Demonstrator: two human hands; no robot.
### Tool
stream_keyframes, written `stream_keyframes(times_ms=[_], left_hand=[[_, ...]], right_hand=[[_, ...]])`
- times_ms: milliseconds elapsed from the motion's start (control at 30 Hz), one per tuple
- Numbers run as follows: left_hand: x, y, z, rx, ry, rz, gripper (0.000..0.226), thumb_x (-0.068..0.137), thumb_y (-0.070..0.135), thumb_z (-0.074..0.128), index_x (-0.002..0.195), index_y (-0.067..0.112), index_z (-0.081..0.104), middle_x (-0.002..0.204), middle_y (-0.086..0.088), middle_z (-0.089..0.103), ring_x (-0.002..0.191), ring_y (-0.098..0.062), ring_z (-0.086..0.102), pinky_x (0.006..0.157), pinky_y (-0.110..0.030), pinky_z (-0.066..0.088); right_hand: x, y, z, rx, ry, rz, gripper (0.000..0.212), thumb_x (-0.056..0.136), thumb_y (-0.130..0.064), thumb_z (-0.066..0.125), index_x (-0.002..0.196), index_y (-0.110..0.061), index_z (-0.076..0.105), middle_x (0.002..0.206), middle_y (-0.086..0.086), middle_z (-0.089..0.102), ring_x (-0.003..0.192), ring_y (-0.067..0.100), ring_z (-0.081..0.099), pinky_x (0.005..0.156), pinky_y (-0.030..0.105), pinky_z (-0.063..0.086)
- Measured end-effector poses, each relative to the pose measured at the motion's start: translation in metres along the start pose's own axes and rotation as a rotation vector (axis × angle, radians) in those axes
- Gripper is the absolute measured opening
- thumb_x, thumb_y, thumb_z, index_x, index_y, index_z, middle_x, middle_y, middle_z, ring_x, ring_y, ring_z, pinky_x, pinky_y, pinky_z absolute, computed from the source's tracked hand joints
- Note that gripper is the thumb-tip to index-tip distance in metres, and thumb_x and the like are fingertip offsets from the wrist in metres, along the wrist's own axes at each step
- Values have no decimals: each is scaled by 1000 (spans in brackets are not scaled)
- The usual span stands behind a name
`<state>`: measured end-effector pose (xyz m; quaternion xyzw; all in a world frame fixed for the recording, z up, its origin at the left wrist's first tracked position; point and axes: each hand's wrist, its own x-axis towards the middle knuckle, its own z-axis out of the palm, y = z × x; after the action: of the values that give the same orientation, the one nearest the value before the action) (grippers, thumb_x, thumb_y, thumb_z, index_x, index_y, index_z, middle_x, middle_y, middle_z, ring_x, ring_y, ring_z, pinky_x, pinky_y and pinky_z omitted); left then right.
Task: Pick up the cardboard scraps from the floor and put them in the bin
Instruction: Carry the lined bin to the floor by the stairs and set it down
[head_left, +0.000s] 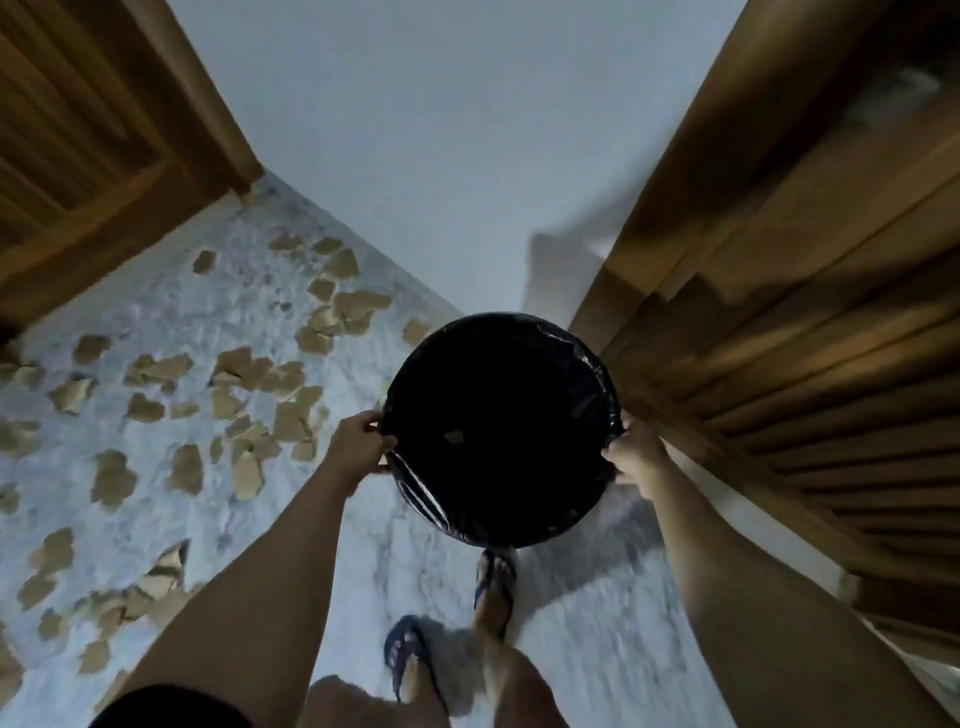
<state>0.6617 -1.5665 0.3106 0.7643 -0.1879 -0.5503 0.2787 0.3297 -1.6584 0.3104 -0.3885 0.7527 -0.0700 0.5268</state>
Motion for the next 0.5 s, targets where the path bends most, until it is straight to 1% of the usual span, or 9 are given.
stream_keyframes(times_ms=[33,67,133,233,300,367,500], left_hand=[[28,-1,13,17,-10,-8,46,91,-15,52,133,3,56,103,-16,63,86,-29,63,76,-47,57],[56,-4,25,40,-26,-11,47,91,-15,53,134,3,56,103,-17,63,87,-30,63,78,-47,57],[115,-19,52,80,-54,-14,47,91,-16,52,135,3,55,105,-19,62,91,-33,62,80,-48,57],[198,-49,87,145,-101,1,45,91,-16,51,132,1,56,109,-23,62,94,-35,62,82,-50,57],[244,-74,105,191,-106,17,44,89,-15,53,130,1,58,109,-22,63,92,-34,63,81,-51,59],[278,-96,116,208,-109,19,45,88,-15,53,129,1,59,107,-22,63,90,-33,63,77,-48,60],[320,-120,126,219,-129,16,43,89,-14,54,127,4,60,108,-21,62,89,-30,63,59,-33,61]], right_hand=[[28,9,3,-20,26,7,30,95,-2,54,123,-11,55,116,10,61,105,33,60,87,50,55],[58,20,7,-48,45,22,28,93,-3,56,120,-7,56,116,15,63,105,37,61,89,54,54],[112,47,21,-85,71,51,27,91,-5,57,119,-4,56,112,22,64,101,42,62,87,57,54],[178,82,49,-157,138,35,28,91,-5,56,118,2,56,111,25,64,102,44,62,88,52,53],[219,106,67,-196,152,58,30,92,-5,56,119,5,55,114,27,63,105,43,61,87,45,51],[249,129,84,-216,154,81,29,93,-5,55,120,5,55,114,27,63,105,43,61,83,41,48],[287,157,110,-224,167,113,23,92,-7,55,114,0,57,108,24,65,95,38,64,82,43,54]])
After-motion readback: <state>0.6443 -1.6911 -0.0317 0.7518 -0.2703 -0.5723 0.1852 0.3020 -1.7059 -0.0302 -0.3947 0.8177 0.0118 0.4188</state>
